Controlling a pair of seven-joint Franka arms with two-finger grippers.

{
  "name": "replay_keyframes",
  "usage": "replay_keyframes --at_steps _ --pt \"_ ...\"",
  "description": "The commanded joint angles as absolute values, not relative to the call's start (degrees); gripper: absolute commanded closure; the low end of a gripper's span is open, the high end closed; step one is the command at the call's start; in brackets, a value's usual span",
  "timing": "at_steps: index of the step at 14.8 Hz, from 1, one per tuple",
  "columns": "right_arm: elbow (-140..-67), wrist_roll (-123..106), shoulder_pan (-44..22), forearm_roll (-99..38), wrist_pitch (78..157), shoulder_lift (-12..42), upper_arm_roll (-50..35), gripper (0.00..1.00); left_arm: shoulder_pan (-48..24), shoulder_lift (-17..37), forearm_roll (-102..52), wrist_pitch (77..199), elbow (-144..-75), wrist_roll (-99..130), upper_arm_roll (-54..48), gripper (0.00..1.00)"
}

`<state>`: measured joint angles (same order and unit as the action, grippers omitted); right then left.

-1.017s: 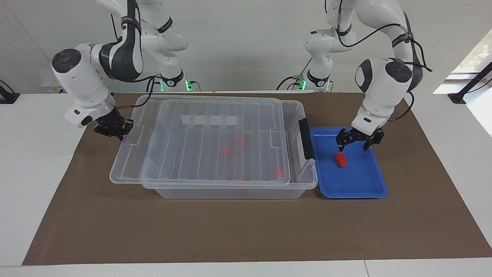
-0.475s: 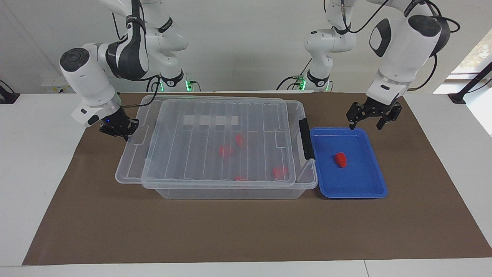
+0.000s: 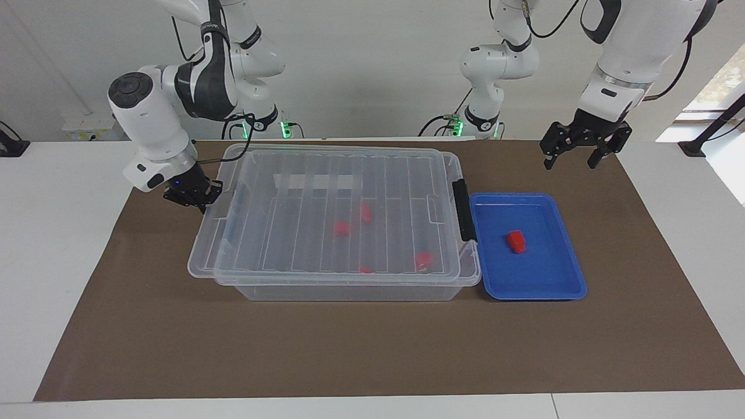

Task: Place red block in blue tray from box
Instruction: 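Withdraw the left gripper while the right gripper pushes the lid shut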

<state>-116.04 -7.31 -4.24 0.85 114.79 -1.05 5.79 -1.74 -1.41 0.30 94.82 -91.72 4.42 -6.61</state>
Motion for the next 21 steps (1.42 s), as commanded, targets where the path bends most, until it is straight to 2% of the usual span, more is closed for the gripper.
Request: replay_keyframes --at_steps 1,8,11,12,14,15,16,17,18,21 --pt "-118.21 -5.71 -5.36 -0.09 116.28 -1.49 5.45 1.0 -3.33 -2.81 0.53 93.69 -92.19 4.04 -5.54 0.0" --pt "-117.25 -5.53 -5.63 0.0 115.58 -1.23 5.54 1.0 -3.95 -3.16 0.26 93.78 -92.81 2.46 -4.13 0.0" --pt "-110.16 -6.15 -5.36 0.09 107.79 0.35 5.54 1.0 -4.92 -3.25 0.26 92.64 -92.72 2.37 -2.81 0.0" --pt "-107.52 -6.15 -5.1 0.09 104.71 0.61 5.54 0.92 -4.83 -3.25 0.26 92.55 -92.81 2.46 -2.9 0.0" --pt "-103.47 -6.15 -4.75 0.52 98.82 0.18 5.89 0.59 -4.48 -3.43 0.26 92.99 -93.25 2.55 -2.99 0.0" --pt "-102.14 -6.15 -4.4 0.88 96.09 -0.35 6.15 0.4 -4.4 -3.6 0.35 92.99 -93.34 2.55 -2.99 0.0" --pt "-100.74 -6.07 -3.79 1.05 93.19 -1.05 6.07 0.29 -4.13 -3.69 0.35 92.55 -93.25 2.9 -2.99 0.0" --pt "-100.29 -5.8 -3.87 1.14 90.99 -1.75 6.15 0.12 -4.04 -3.69 0.35 92.29 -93.34 2.9 -2.9 0.0" --pt "-100.28 -5.71 -3.61 1.14 89.57 -2.71 6.15 0.0 -3.69 -3.69 0.35 92.46 -93.25 2.9 -2.99 0.0" --pt "-100.46 -5.63 -3.69 1.14 86.4 -4.75 6.15 0.0 -3.69 -3.69 0.35 92.37 -93.34 2.9 -2.99 0.0"
